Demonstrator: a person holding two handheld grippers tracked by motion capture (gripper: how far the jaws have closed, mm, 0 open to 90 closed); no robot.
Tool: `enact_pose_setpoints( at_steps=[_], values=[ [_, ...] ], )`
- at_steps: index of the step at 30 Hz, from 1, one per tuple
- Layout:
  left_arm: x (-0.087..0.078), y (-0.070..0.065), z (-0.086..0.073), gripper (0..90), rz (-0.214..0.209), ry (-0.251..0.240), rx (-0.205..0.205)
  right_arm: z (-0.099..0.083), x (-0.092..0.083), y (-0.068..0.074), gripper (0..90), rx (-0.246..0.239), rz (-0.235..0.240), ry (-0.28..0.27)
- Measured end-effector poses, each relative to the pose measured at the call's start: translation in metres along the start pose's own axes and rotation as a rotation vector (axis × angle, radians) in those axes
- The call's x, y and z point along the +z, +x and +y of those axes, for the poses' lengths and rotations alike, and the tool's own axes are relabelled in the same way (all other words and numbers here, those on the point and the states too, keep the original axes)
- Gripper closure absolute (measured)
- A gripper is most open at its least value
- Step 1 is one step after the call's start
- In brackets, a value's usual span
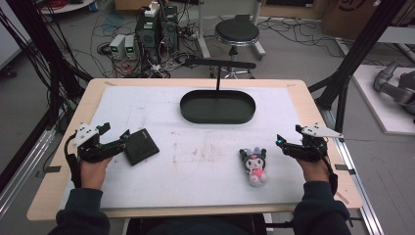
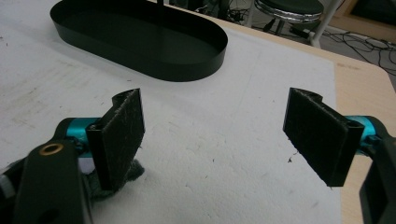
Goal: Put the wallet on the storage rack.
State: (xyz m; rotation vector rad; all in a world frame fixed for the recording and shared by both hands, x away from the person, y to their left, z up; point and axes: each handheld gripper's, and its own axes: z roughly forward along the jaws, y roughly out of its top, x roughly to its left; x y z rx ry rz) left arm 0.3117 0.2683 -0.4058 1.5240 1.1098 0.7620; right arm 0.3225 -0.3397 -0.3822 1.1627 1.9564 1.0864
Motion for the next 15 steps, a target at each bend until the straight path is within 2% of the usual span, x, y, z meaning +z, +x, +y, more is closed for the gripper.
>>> enact_pose_setpoints(
  at_steps=[5,15],
  values=[
    [0.0006,0.0007,-0.0008,18.6,0.002,-0.001,-0.009,-0.0006,0.0013,-0.0004,21.0,0.002,0.002,0.002],
    [0.0013,-0.0004,-0.0016,19.1,0.002,0.007,-0.001,-0.0028,-0.0009,0.0009,21.1,0.009,0.004,0.012]
  ],
)
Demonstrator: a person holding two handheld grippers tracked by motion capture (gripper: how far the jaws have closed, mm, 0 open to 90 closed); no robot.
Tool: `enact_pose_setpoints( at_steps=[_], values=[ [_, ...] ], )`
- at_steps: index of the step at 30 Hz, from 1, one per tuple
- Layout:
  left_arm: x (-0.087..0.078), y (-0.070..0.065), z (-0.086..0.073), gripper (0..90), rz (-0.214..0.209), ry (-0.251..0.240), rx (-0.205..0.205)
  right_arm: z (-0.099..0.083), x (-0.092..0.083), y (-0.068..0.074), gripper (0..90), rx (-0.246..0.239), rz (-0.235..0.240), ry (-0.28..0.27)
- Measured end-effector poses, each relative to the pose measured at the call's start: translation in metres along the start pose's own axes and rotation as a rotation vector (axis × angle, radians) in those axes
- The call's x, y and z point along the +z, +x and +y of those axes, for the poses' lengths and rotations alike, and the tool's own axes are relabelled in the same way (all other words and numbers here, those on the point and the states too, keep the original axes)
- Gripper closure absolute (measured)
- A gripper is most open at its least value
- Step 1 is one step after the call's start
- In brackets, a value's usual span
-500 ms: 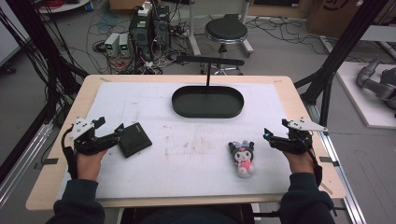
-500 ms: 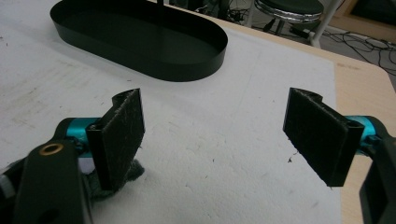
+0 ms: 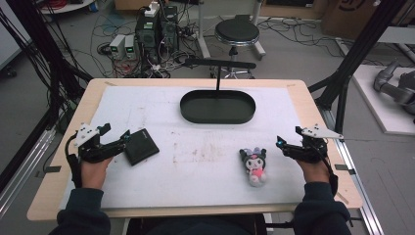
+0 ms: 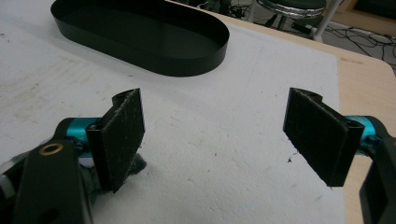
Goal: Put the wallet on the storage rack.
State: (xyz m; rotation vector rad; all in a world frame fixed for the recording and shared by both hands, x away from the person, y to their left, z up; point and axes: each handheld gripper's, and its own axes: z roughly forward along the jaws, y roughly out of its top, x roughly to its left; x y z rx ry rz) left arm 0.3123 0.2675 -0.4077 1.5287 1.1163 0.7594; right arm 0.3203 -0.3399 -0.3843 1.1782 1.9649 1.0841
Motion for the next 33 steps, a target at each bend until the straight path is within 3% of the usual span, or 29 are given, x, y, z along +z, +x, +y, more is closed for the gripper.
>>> enact_pose_setpoints(
  at_steps=[14,21,26,31,33],
  values=[
    [0.000,0.001,-0.001,19.6,-0.010,0.005,0.005,0.001,0.001,0.016,21.1,-0.026,0.026,0.043],
    [0.003,0.002,-0.002,20.1,-0.011,0.014,0.003,-0.002,0.011,0.024,21.0,-0.056,0.080,0.084],
    [0.003,0.003,-0.002,20.2,-0.009,0.017,0.000,-0.002,0.012,0.025,21.1,-0.061,0.086,0.084],
    [0.006,0.003,-0.004,20.3,0.005,0.048,-0.005,-0.003,0.011,0.024,21.0,-0.053,0.085,0.078],
    [0.012,0.004,-0.007,20.3,0.016,0.090,-0.002,-0.002,0.010,0.024,21.1,-0.048,0.090,0.081]
  ],
)
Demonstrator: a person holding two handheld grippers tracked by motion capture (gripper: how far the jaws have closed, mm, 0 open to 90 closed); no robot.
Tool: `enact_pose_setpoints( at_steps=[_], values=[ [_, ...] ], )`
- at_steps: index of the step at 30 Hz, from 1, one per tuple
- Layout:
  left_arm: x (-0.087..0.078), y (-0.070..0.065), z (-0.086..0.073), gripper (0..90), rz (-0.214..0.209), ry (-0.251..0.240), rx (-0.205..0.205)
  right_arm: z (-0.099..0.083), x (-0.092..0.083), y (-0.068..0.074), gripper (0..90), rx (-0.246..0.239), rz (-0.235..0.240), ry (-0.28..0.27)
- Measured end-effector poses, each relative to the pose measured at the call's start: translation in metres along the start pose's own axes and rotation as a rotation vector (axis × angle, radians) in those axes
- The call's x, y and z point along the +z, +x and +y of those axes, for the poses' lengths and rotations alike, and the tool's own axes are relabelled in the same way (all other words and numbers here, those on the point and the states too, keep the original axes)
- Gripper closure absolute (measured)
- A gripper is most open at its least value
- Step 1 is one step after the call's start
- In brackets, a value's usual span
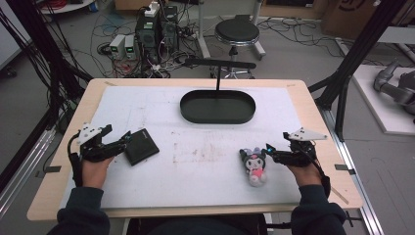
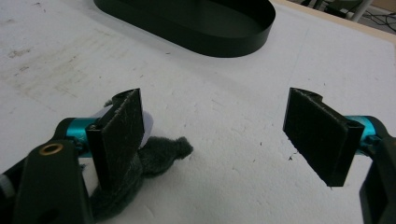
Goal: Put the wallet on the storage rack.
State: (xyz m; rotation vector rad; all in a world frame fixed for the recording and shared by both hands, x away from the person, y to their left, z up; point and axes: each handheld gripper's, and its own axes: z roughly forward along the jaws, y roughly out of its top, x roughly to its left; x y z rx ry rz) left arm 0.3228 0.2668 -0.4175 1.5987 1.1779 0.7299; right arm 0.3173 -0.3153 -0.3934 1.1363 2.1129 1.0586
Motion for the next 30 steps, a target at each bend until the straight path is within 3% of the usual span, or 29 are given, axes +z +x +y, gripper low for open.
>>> enact_pose_setpoints(
  at_steps=[2,3,5,7,9,10,12,13,15,17,20,24,26,30],
  values=[
    [0.008,0.001,-0.002,20.9,0.030,0.051,0.005,0.000,0.001,0.001,21.1,-0.003,0.001,0.000],
    [0.016,0.002,-0.005,21.3,0.054,0.098,0.018,0.000,0.001,0.001,21.0,-0.002,0.002,0.001],
    [0.019,0.003,-0.007,22.1,0.064,0.123,0.028,0.000,0.001,0.001,21.1,-0.005,0.002,-0.001],
    [0.028,0.007,-0.013,22.4,0.071,0.199,0.041,0.000,0.001,0.001,21.1,-0.004,-0.002,0.000],
    [0.029,0.009,-0.015,22.4,0.073,0.219,0.038,0.000,0.001,0.000,21.1,-0.002,-0.001,-0.002],
    [0.032,0.014,-0.017,23.1,0.101,0.248,0.022,0.000,0.001,0.000,21.1,0.004,0.000,-0.002],
    [0.033,0.016,-0.018,24.6,0.105,0.256,0.004,0.000,0.001,0.000,21.1,0.001,0.000,0.001],
    [0.034,0.018,-0.018,25.6,0.075,0.260,-0.009,0.000,0.001,0.000,21.1,0.000,-0.001,0.002],
    [0.034,0.018,-0.018,28.4,0.053,0.264,-0.007,0.000,0.001,-0.001,21.1,-0.001,0.001,0.003],
    [0.035,0.020,-0.018,41.4,-0.016,0.267,-0.003,-0.001,0.001,-0.001,21.1,0.002,0.001,0.001],
    [0.035,0.022,-0.018,46.1,-0.030,0.276,-0.020,-0.001,0.001,-0.001,21.1,0.003,0.000,0.005],
    [0.032,0.029,-0.017,54.0,-0.048,0.279,-0.094,-0.001,0.001,-0.001,21.1,0.003,0.000,0.002],
    [0.029,0.031,-0.016,72.3,-0.078,0.264,-0.101,0.000,0.001,-0.001,21.1,0.003,0.000,0.002],
    [0.028,0.027,-0.015,82.3,-0.123,0.268,-0.088,-0.001,0.001,-0.001,21.1,0.002,-0.004,0.008]
  ],
)
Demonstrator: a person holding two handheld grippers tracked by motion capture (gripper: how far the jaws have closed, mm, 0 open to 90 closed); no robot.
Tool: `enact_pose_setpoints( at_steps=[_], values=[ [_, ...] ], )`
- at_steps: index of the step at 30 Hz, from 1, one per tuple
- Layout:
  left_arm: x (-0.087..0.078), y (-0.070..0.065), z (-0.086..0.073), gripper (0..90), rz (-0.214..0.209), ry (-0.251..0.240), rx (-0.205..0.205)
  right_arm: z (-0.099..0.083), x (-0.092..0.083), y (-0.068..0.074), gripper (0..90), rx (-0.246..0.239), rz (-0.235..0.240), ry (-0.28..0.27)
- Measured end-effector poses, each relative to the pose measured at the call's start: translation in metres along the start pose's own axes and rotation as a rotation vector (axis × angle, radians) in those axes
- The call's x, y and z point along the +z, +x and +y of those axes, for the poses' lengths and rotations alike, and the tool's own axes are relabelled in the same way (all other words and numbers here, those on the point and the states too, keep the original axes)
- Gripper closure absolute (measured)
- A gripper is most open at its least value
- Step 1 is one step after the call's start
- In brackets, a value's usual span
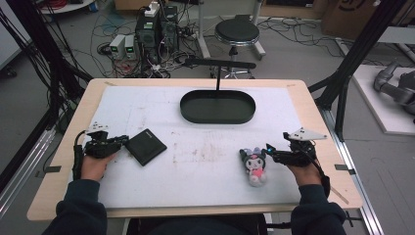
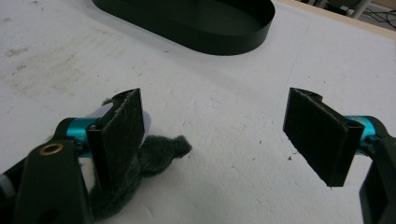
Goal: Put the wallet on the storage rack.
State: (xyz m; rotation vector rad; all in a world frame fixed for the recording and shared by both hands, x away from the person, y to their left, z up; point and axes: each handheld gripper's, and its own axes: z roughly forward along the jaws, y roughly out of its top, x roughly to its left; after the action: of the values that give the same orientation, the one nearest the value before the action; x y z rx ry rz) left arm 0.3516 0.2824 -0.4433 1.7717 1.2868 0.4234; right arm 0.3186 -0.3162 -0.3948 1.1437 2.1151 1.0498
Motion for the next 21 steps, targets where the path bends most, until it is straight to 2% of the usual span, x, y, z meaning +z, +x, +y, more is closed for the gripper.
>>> enact_pose_setpoints(
  at_steps=[1,2,4,5,6,7,8,9,10,11,12,13,14,18,19,20,21],
  values=[
    [0.000,-0.002,0.001,82.3,-0.008,-0.002,0.004,0.000,0.000,0.000,21.1,0.000,0.000,0.000],
    [0.001,-0.006,0.001,87.0,-0.007,-0.011,0.023,0.000,0.000,0.000,21.1,-0.001,-0.002,0.002],
    [0.002,-0.012,0.003,89.7,0.022,-0.021,0.055,0.000,0.000,0.000,21.1,-0.002,-0.002,0.001],
    [0.002,-0.012,0.003,89.7,0.022,-0.021,0.055,0.000,0.000,0.000,21.1,-0.002,-0.002,0.001],
    [0.001,-0.017,0.005,89.1,0.070,-0.041,0.086,0.000,-0.001,0.000,21.1,0.000,-0.003,0.000],
    [0.000,-0.019,0.006,81.1,0.067,-0.061,0.077,0.000,-0.001,0.000,21.1,0.000,-0.003,0.000],
    [0.000,-0.019,0.006,65.8,0.067,-0.061,0.077,0.000,-0.001,0.000,21.1,-0.001,-0.004,0.000],
    [-0.001,-0.021,0.008,65.8,0.054,-0.079,0.063,0.000,-0.001,0.000,21.1,-0.001,-0.004,0.000],
    [-0.001,-0.029,0.009,44.5,0.011,-0.107,0.061,0.000,-0.001,0.000,21.1,-0.001,-0.005,0.003],
    [-0.001,-0.029,0.009,41.9,0.011,-0.107,0.061,0.000,-0.001,0.000,21.1,-0.001,-0.005,0.003],
    [-0.001,-0.035,0.009,41.9,-0.019,-0.110,0.072,0.000,-0.001,0.000,21.1,-0.001,-0.004,0.003],
    [0.001,-0.041,0.008,33.6,-0.044,-0.104,0.086,0.000,0.000,0.000,21.1,-0.003,-0.004,0.001],
    [0.002,-0.047,0.008,31.3,-0.061,-0.091,0.101,0.000,0.000,0.000,21.1,-0.003,-0.004,0.001],
    [0.012,-0.072,0.006,31.3,-0.132,-0.057,0.169,0.000,-0.001,-0.001,21.1,-0.001,-0.005,0.002],
    [0.018,-0.083,0.005,31.3,-0.155,-0.034,0.219,0.000,-0.001,-0.001,21.1,0.001,-0.006,0.003],
    [0.018,-0.083,0.005,31.3,-0.155,-0.034,0.219,0.000,-0.001,-0.001,21.1,0.001,-0.006,0.003],
    [0.021,-0.088,0.004,31.4,-0.162,-0.019,0.244,0.000,-0.001,-0.001,21.1,0.000,-0.006,0.004]
  ],
)
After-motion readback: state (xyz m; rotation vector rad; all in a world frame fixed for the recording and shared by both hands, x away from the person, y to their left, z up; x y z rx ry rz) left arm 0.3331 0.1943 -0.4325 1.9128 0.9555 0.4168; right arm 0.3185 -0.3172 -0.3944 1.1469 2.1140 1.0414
